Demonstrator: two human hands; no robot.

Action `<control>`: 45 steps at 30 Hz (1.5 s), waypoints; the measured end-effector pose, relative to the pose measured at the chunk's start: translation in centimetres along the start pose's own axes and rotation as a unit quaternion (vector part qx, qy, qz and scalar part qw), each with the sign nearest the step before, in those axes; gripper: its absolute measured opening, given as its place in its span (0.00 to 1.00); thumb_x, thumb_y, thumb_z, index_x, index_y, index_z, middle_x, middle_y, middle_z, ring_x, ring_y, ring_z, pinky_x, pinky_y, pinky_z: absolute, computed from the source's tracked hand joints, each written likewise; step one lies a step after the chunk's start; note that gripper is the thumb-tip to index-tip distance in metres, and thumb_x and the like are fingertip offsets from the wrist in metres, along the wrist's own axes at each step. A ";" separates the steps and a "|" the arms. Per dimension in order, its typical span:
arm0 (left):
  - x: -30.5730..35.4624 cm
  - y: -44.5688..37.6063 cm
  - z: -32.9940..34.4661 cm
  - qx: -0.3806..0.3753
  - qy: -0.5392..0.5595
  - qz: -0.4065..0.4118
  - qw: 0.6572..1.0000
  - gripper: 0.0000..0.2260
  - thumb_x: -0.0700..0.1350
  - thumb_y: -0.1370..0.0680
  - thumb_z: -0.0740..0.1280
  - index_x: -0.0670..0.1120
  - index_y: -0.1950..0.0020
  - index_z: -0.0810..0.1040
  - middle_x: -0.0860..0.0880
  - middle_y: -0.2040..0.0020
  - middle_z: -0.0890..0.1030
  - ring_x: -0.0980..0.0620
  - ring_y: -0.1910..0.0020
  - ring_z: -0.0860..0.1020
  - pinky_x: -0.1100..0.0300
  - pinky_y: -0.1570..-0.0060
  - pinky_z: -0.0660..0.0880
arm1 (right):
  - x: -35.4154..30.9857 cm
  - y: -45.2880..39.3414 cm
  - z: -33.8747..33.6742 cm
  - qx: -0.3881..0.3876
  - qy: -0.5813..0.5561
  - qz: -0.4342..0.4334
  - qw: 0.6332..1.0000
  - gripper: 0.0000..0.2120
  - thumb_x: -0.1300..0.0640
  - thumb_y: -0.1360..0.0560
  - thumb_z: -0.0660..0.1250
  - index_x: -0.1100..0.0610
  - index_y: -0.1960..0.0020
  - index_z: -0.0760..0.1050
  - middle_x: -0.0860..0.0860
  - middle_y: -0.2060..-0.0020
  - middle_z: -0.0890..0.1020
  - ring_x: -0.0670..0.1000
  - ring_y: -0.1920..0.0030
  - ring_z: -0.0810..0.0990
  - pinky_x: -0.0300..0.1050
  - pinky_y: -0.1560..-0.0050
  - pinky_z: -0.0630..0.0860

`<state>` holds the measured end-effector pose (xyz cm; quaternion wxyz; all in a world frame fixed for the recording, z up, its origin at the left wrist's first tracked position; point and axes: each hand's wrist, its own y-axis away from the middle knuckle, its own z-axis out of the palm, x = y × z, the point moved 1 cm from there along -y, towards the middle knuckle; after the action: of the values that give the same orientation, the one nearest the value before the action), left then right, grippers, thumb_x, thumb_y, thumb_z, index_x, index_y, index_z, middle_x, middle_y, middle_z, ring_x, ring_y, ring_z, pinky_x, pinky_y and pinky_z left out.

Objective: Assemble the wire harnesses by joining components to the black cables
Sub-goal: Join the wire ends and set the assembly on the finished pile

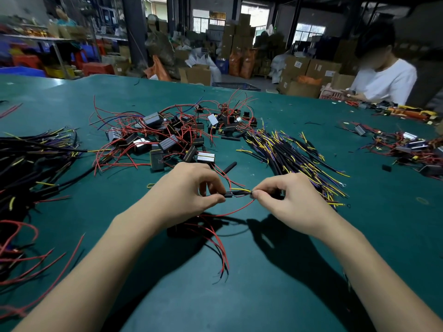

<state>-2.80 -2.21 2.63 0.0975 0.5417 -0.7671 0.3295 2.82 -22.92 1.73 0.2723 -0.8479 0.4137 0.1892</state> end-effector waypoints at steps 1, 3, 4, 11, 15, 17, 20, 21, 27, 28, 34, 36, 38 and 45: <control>0.0 0.0 0.1 0.004 -0.001 0.004 1.000 0.02 0.44 0.29 0.75 0.48 0.58 0.84 0.52 0.61 0.80 0.56 0.61 0.76 0.53 0.56 0.75 | 0.0 0.0 0.0 0.000 -0.007 0.004 1.000 0.07 0.53 0.26 0.68 0.52 0.61 0.83 0.42 0.72 0.79 0.42 0.68 0.75 0.40 0.62 0.71; 0.0 0.0 0.1 0.010 -0.004 0.002 1.000 0.02 0.45 0.28 0.74 0.49 0.58 0.84 0.53 0.60 0.81 0.55 0.60 0.76 0.52 0.56 0.75 | -0.1 0.0 -0.1 0.001 -0.023 0.008 1.000 0.07 0.55 0.27 0.68 0.53 0.62 0.83 0.39 0.76 0.77 0.39 0.70 0.74 0.30 0.67 0.65; -0.1 0.0 0.1 0.011 -0.006 -0.002 1.000 0.02 0.45 0.28 0.74 0.50 0.58 0.84 0.54 0.60 0.81 0.55 0.59 0.77 0.51 0.55 0.75 | -0.2 -0.1 -0.1 0.000 -0.030 0.009 1.000 0.07 0.56 0.27 0.69 0.54 0.62 0.83 0.39 0.77 0.76 0.39 0.72 0.73 0.29 0.69 0.64; -0.4 0.0 0.1 0.019 0.009 -0.008 1.000 0.04 0.42 0.29 0.74 0.51 0.59 0.82 0.61 0.65 0.78 0.60 0.61 0.75 0.66 0.59 0.70 | 0.0 -0.2 -0.1 -0.016 -0.091 -0.018 0.996 0.04 0.53 0.27 0.72 0.52 0.60 0.80 0.46 0.78 0.67 0.45 0.74 0.61 0.37 0.71 0.58; -0.1 -0.1 0.1 0.036 0.030 0.015 0.999 0.05 0.37 0.31 0.75 0.46 0.61 0.83 0.63 0.68 0.75 0.60 0.64 0.74 0.76 0.65 0.65 | 0.1 -0.2 0.0 0.009 -0.042 -0.082 0.996 0.07 0.53 0.26 0.70 0.45 0.48 0.77 0.46 0.73 0.73 0.49 0.70 0.69 0.45 0.64 0.69; 0.0 0.0 0.2 0.045 0.037 0.021 0.998 0.04 0.37 0.31 0.75 0.45 0.61 0.83 0.62 0.68 0.75 0.57 0.64 0.75 0.76 0.66 0.65 | -0.4 -0.1 0.3 0.022 -0.018 -0.131 0.991 0.07 0.56 0.25 0.68 0.47 0.48 0.77 0.42 0.67 0.77 0.47 0.65 0.75 0.45 0.59 0.73; -0.1 0.0 0.3 0.046 0.043 0.017 0.998 0.04 0.37 0.31 0.75 0.45 0.61 0.83 0.62 0.69 0.76 0.56 0.64 0.75 0.76 0.65 0.65 | -0.7 -0.1 0.9 0.044 0.007 -0.163 0.986 0.04 0.58 0.25 0.68 0.50 0.52 0.78 0.42 0.60 0.79 0.44 0.59 0.77 0.46 0.58 0.75; -0.1 0.0 0.3 0.045 0.043 0.015 0.998 0.05 0.37 0.31 0.75 0.45 0.61 0.83 0.62 0.69 0.77 0.57 0.64 0.75 0.75 0.65 0.65 | -0.7 0.0 1.0 0.051 0.008 -0.165 0.985 0.04 0.58 0.25 0.68 0.51 0.52 0.78 0.43 0.59 0.80 0.46 0.59 0.77 0.47 0.58 0.75; -0.2 0.0 0.3 0.050 0.039 -0.002 0.998 0.06 0.38 0.30 0.74 0.48 0.61 0.82 0.60 0.66 0.79 0.57 0.63 0.76 0.74 0.64 0.67 | -1.5 0.3 0.9 0.078 0.040 -0.193 0.977 0.07 0.62 0.23 0.64 0.53 0.51 0.77 0.44 0.52 0.77 0.48 0.57 0.77 0.48 0.59 0.75; -0.2 0.0 0.4 0.049 0.040 -0.003 0.998 0.06 0.38 0.30 0.74 0.48 0.61 0.82 0.60 0.66 0.79 0.57 0.63 0.76 0.73 0.63 0.68 | -1.5 0.4 0.9 0.081 0.062 -0.189 0.977 0.07 0.62 0.23 0.64 0.52 0.52 0.79 0.44 0.52 0.77 0.49 0.58 0.78 0.49 0.60 0.75; 0.2 0.0 0.5 0.044 0.069 0.010 0.997 0.07 0.35 0.30 0.73 0.47 0.62 0.81 0.55 0.65 0.81 0.58 0.63 0.78 0.75 0.61 0.68 | -1.8 0.7 1.1 0.100 0.115 -0.150 0.977 0.03 0.52 0.26 0.70 0.49 0.53 0.78 0.42 0.55 0.78 0.40 0.65 0.69 0.44 0.66 0.72; 0.2 0.1 0.5 0.043 0.074 0.012 0.996 0.07 0.35 0.30 0.73 0.48 0.61 0.81 0.54 0.65 0.82 0.58 0.63 0.78 0.74 0.60 0.69 | -1.8 0.6 1.1 0.096 0.075 -0.151 0.981 0.02 0.52 0.26 0.70 0.49 0.55 0.79 0.42 0.57 0.78 0.43 0.65 0.73 0.49 0.63 0.75; 0.3 0.1 0.5 0.042 0.077 0.012 0.996 0.08 0.35 0.30 0.72 0.48 0.61 0.80 0.54 0.65 0.82 0.58 0.63 0.78 0.74 0.60 0.69 | -1.6 0.5 1.2 0.078 0.019 -0.152 0.985 0.01 0.54 0.26 0.70 0.50 0.56 0.80 0.42 0.57 0.77 0.47 0.62 0.77 0.52 0.60 0.76; 0.3 0.1 0.4 0.025 0.088 -0.007 0.996 0.07 0.35 0.30 0.72 0.47 0.61 0.81 0.52 0.65 0.82 0.61 0.65 0.77 0.76 0.61 0.68 | -0.9 -0.1 1.7 0.068 -0.066 -0.164 0.982 0.02 0.57 0.27 0.68 0.53 0.58 0.80 0.45 0.57 0.76 0.50 0.65 0.75 0.54 0.60 0.75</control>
<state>-2.92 -2.67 2.37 0.1536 0.5181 -0.7431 0.3948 2.16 -21.27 0.95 0.3835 -0.8694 0.2616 0.1692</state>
